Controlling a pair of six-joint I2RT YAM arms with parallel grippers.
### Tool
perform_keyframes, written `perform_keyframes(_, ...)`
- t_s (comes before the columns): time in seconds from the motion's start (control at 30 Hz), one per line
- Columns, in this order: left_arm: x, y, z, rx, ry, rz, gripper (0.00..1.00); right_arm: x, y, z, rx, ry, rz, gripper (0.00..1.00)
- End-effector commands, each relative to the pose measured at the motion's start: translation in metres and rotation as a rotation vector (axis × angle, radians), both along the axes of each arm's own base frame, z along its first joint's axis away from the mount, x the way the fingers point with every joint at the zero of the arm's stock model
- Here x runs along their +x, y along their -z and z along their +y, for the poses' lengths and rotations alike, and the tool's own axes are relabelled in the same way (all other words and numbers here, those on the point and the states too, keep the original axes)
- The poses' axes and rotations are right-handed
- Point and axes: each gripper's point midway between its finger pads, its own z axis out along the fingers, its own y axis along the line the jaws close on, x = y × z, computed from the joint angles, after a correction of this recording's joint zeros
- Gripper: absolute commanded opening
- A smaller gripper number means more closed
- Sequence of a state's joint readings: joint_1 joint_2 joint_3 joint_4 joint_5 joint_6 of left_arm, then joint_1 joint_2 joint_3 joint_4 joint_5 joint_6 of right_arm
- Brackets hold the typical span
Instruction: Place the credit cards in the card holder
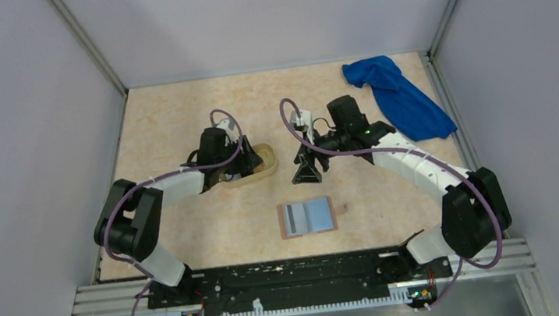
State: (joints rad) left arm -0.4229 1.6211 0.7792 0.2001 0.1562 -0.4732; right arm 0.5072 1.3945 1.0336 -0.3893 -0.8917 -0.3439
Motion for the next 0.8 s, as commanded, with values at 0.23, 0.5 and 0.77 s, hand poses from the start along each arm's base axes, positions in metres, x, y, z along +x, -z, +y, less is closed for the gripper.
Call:
perform_keyframes(0.23, 0.006, 0.008, -0.014, -0.064, -0.005, 0.094, 0.66, 0.006, -0.001, 0.002, 0.011, -0.014, -0.01, 0.7)
perform_keyframes(0.5, 0.002, 0.004, -0.026, -0.142, 0.023, 0.101, 0.64, 0.006, -0.004, 0.002, 0.014, -0.014, -0.017, 0.69)
perform_keyframes(0.77, -0.004, -0.023, -0.045, -0.299, 0.082, 0.057, 0.62, 0.006, -0.005, 0.001, 0.016, -0.01, -0.02, 0.69)
